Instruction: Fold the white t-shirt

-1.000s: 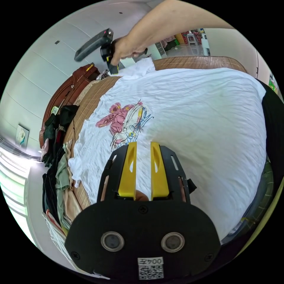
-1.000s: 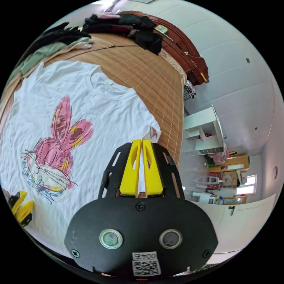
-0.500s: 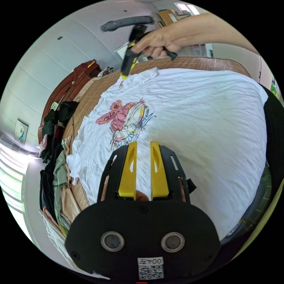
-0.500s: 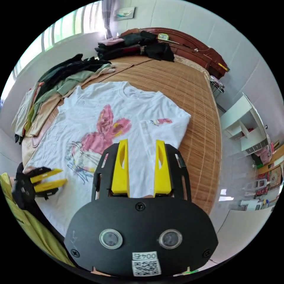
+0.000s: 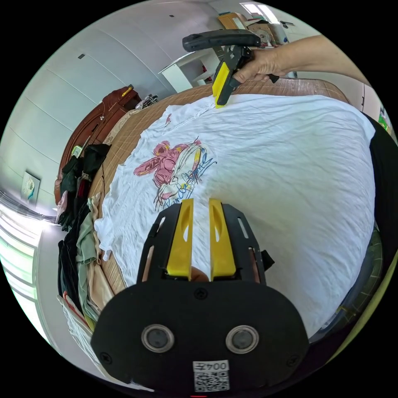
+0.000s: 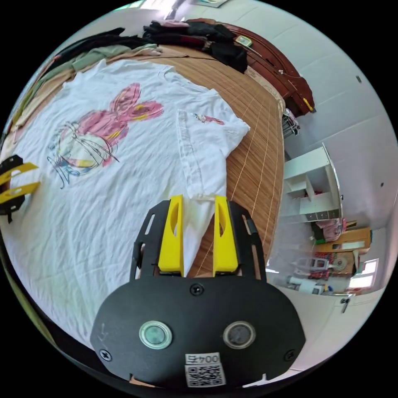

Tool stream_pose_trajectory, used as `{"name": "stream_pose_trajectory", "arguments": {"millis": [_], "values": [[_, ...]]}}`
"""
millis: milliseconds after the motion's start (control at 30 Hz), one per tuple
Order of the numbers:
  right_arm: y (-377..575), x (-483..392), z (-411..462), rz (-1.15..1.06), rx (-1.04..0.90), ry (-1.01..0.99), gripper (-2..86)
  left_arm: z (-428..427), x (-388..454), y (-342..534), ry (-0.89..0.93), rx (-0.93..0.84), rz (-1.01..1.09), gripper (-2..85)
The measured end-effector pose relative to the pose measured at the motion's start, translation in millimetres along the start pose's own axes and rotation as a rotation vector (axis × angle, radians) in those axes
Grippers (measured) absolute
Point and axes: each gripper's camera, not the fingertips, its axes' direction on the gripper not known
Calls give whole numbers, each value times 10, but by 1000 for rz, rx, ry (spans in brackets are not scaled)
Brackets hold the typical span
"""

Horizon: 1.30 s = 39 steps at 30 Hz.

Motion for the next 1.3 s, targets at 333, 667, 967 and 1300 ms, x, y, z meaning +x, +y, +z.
{"name": "stream_pose_trajectory", "arguments": {"millis": [333,667,967,1300], "values": [[270,144,128,-33,-58,-115,47,-6,-31,89,-18,1,11,65],[1135,1614,370,607,186,-510,91,-145,-464,202,28,46,-119,39],[1784,2085,1130,790,267,-812,104,67,-1591,-1012,76,132,-183,13],[2031,2359,1482,734,290,-963,69,1632,-2049,-3440,237,43,-214,9]]}}
